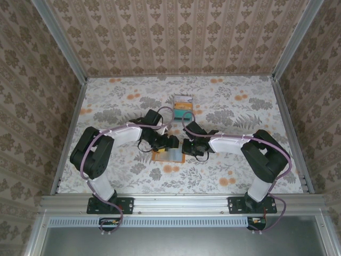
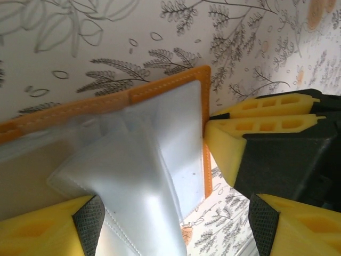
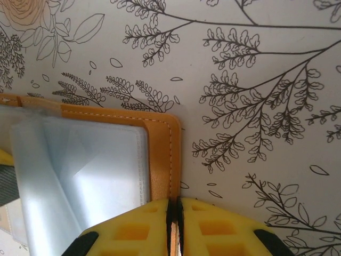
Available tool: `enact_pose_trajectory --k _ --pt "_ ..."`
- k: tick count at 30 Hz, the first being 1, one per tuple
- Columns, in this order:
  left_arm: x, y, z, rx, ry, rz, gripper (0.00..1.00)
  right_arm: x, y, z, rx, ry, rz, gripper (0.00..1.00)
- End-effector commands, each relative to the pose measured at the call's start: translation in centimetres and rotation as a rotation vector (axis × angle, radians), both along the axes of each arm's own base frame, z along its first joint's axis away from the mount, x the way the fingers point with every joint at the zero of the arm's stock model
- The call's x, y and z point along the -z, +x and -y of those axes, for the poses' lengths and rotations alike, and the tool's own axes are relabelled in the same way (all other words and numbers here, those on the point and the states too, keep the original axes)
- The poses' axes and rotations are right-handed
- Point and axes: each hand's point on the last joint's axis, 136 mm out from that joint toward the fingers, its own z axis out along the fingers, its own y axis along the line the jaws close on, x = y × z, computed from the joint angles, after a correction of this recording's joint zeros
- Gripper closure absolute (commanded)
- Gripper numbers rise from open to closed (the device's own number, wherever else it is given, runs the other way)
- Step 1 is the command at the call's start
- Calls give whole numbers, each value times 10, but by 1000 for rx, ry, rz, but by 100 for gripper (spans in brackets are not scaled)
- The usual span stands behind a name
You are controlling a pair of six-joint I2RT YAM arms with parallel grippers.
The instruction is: Take the credit cards out of the card holder
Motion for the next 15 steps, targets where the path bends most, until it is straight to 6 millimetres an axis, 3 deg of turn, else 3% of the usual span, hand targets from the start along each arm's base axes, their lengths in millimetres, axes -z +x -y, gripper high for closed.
enact_pose_trajectory --k 1,10,15 --pt "-13 1 16 19 -71 -18 24 1 1 -6 -16 8 -4 84" --pt "-26 -1 33 46 -115 -9 24 -29 15 16 83 54 94 82" --pt "-27 -4 43 64 -128 -14 24 -33 13 32 132 63 106 81"
